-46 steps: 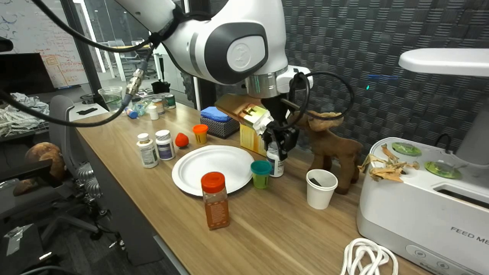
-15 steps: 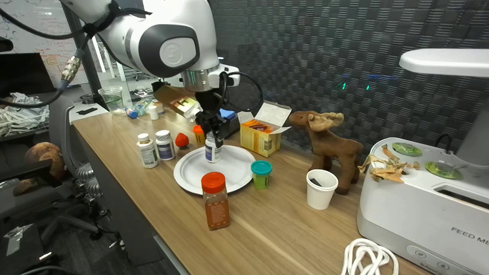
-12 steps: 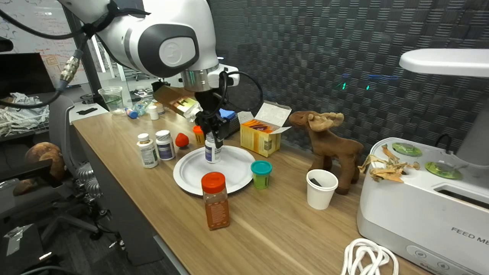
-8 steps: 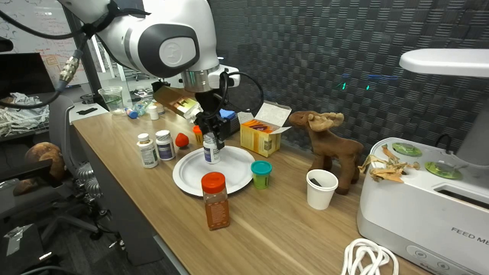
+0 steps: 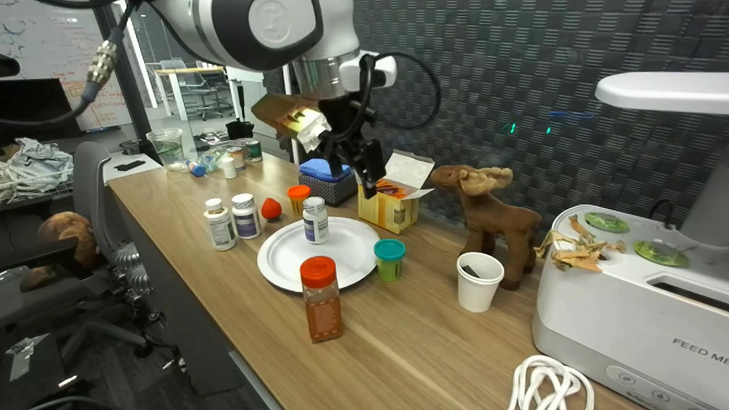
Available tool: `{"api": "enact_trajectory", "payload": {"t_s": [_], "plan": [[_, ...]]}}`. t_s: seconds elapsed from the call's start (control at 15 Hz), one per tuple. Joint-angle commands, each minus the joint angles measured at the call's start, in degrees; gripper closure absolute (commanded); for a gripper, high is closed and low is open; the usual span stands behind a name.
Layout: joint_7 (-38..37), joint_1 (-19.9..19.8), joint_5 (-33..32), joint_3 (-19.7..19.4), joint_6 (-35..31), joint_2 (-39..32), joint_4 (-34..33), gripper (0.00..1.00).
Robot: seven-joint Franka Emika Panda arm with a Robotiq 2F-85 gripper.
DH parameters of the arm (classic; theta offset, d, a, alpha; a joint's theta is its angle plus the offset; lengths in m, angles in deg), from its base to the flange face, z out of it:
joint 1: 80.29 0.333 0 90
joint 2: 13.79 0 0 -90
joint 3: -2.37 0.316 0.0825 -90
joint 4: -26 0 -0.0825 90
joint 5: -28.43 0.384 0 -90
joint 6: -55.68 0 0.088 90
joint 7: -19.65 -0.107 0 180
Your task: Pick up all the objects surrounding the white plate and arrange them on the plate
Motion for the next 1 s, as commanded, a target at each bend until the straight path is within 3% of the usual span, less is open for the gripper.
{"api": "enact_trajectory", "payload": {"t_s": [0.0, 0.93], "plan": [[-3.49, -1.28, -2.82, -2.69, 0.36, 2.34, -0.79, 0.0], [-5.5, -2.36, -3.83, -4.79, 7.11, -8.38, -5.34, 0.0]]}}
